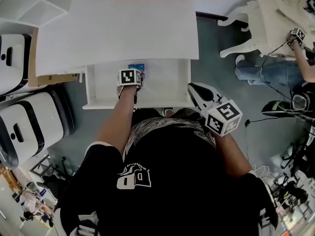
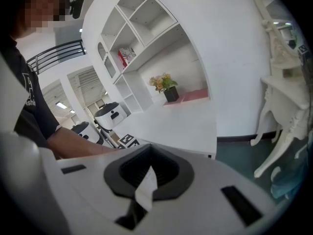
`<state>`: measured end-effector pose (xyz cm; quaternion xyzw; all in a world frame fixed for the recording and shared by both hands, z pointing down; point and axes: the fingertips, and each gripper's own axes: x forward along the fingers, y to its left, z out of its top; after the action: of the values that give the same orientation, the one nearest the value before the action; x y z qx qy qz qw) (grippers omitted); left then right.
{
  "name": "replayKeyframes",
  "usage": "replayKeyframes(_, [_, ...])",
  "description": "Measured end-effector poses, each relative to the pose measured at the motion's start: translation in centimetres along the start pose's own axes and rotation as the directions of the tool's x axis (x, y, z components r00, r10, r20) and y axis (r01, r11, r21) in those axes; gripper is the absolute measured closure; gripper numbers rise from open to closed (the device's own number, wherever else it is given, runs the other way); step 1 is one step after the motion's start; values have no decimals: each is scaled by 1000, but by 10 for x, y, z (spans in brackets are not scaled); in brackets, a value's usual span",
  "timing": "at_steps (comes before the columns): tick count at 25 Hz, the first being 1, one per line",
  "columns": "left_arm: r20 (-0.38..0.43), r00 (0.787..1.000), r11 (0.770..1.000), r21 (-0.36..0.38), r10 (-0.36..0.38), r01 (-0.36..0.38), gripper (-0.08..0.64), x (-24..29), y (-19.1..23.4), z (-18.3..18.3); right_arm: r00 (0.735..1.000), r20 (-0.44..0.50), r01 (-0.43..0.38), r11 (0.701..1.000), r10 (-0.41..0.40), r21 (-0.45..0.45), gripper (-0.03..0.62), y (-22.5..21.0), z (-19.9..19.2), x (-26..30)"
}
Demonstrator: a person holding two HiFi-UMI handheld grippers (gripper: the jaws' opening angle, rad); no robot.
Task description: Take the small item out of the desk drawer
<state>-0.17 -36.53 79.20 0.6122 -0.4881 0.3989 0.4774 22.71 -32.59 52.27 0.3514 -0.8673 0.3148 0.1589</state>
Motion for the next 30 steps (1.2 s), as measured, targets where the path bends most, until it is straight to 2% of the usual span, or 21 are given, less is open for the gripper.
replayKeyframes(5, [-43, 996, 997, 2, 77, -77, 141, 16, 7, -1, 1000, -6, 19, 1000, -19, 6, 583, -12, -1, -6])
replayKeyframes(11, [-94, 994, 998, -3, 58, -59, 140, 25, -3, -4, 999, -16, 36, 999, -36, 10, 583, -21, -1, -7])
replayKeyframes(19, [-121, 988, 995, -7, 98, -100, 141, 35, 1, -11, 998, -34, 51, 998, -52, -19, 583, -24, -2, -6])
replayKeyframes(30, [-152, 984, 993, 86, 93, -81, 141, 33, 0, -14, 998, -19, 55, 998, -55, -10, 583, -19, 5, 1])
